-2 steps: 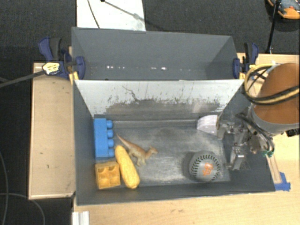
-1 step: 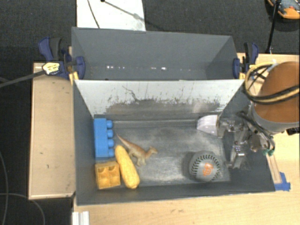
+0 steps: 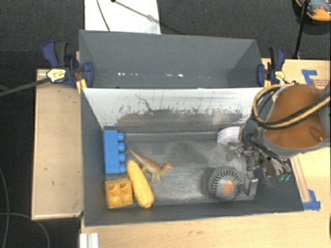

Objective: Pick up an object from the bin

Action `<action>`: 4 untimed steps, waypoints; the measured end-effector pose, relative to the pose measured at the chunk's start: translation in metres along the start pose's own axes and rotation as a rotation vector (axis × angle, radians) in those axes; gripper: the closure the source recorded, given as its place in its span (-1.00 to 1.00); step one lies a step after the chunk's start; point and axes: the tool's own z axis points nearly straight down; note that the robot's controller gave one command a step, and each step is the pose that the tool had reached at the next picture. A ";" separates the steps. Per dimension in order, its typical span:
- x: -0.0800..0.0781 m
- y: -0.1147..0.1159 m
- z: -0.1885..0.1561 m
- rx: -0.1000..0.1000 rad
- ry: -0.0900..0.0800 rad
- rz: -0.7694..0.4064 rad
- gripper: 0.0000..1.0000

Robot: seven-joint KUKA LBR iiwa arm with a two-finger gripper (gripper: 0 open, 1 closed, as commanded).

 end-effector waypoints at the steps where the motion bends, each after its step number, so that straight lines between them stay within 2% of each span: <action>1: 0.010 0.038 -0.003 -0.002 0.002 -0.151 -1.00; 2: 0.008 0.027 0.009 -0.002 0.004 -0.437 -1.00; 3: 0.004 0.024 0.066 0.005 -0.008 -0.537 -1.00; 4: 0.002 0.006 0.064 0.007 -0.027 -0.846 1.00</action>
Offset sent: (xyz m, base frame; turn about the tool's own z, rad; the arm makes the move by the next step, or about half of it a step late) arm -0.0117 0.0227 -0.0128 -0.4601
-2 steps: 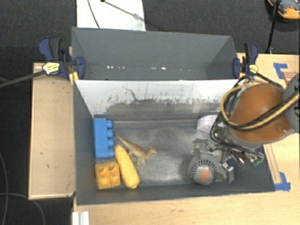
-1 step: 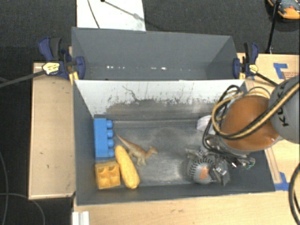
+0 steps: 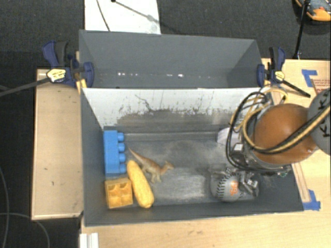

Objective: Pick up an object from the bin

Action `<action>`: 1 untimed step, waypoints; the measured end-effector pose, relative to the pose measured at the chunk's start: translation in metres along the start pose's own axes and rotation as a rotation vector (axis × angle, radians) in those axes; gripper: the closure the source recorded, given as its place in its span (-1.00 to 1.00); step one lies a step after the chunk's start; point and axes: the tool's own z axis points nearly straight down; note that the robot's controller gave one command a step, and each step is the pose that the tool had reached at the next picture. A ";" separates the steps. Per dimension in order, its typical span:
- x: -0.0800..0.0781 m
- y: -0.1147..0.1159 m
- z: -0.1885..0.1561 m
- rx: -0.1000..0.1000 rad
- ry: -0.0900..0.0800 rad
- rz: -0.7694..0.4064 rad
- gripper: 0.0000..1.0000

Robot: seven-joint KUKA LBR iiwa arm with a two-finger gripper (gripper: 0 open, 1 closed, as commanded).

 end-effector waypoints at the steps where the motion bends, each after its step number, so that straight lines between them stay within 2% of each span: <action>1: 0.000 0.000 0.000 0.000 0.000 0.000 1.00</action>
Offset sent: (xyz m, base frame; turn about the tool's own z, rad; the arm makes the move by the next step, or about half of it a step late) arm 0.0003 -0.0002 0.0169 0.0002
